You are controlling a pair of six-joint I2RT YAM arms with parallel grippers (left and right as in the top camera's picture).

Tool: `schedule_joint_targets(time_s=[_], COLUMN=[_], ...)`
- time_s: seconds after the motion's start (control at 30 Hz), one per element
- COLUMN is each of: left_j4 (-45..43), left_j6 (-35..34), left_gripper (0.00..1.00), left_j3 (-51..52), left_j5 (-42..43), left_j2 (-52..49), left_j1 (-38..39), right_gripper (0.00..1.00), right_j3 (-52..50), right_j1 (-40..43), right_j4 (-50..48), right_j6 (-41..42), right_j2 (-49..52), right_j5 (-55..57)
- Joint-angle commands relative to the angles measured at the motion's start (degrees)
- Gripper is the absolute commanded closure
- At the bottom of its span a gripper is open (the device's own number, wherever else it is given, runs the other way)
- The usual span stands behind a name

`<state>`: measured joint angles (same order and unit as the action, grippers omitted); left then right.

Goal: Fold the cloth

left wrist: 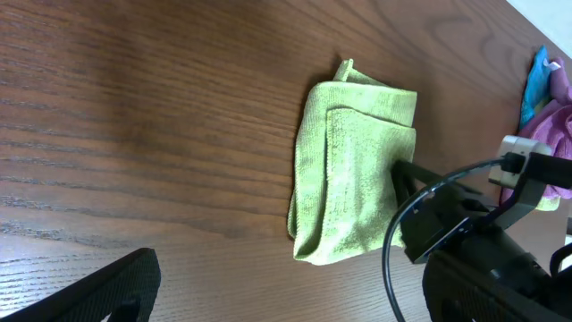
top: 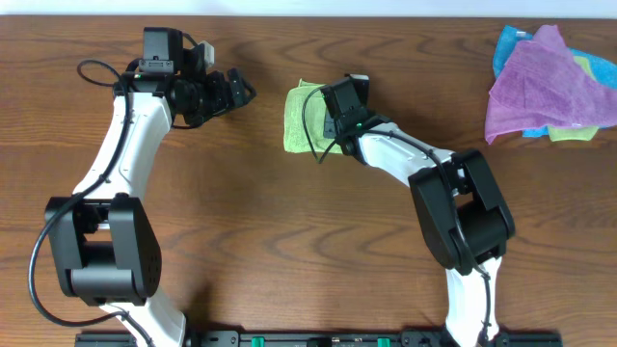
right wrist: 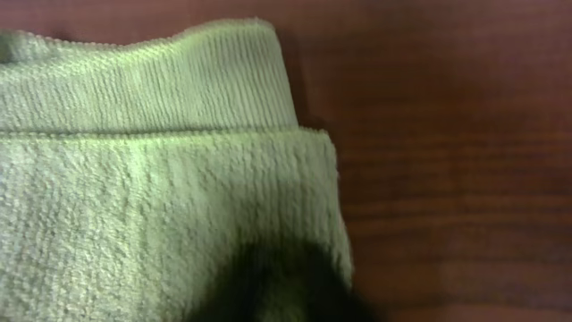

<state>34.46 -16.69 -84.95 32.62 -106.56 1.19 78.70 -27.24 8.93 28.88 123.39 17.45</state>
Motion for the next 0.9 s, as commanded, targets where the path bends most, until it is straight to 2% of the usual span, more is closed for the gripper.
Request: schedule_joint_targets(time_s=[0.0,0.03,0.17,0.27,0.5,0.6,0.8,0.87], left_j4=[0.0,0.0,0.0,0.9,12.4,17.2,10.5,6.2], left_j6=[-0.2,-0.2,0.0,0.0,-0.7,-3.1,-13.4,-17.0], left_gripper=[0.05,0.05,0.05,0.05,0.05,0.05,0.05,0.04], left_j3=[-0.5,-0.5,-0.4,-0.5,-0.4,-0.2,2.7,4.9], left_j5=[0.9,1.5,2.1,2.4,-0.4,-5.1,-9.3,-9.9], left_j2=[0.2,0.2,0.2,0.2,0.2,0.2,0.2,0.2], left_j1=[0.2,0.3,1.3,3.1,11.3,16.2,24.1,25.6], right_gripper=[0.20,0.01,0.01,0.01,0.01,0.01,0.01,0.01], right_j3=[0.6,0.9,1.2,1.2,1.2,1.2,1.2,1.0], right_j1=[-0.2,-0.1,0.1,1.7,10.3,19.0,31.6,34.0], right_j4=[-0.8,-0.7,0.2,4.4,22.3,32.2,43.4,49.4], right_j6=[-0.9,-0.9,-2.1,-2.4,1.1,1.6,-21.6,-28.6], right_j2=[0.0,-0.9,-7.0,-14.1,-30.7,-40.0,-54.8,-60.3], right_j5=[-3.3,-4.5,-5.2,-5.0,5.4,4.4,-20.2,-23.6])
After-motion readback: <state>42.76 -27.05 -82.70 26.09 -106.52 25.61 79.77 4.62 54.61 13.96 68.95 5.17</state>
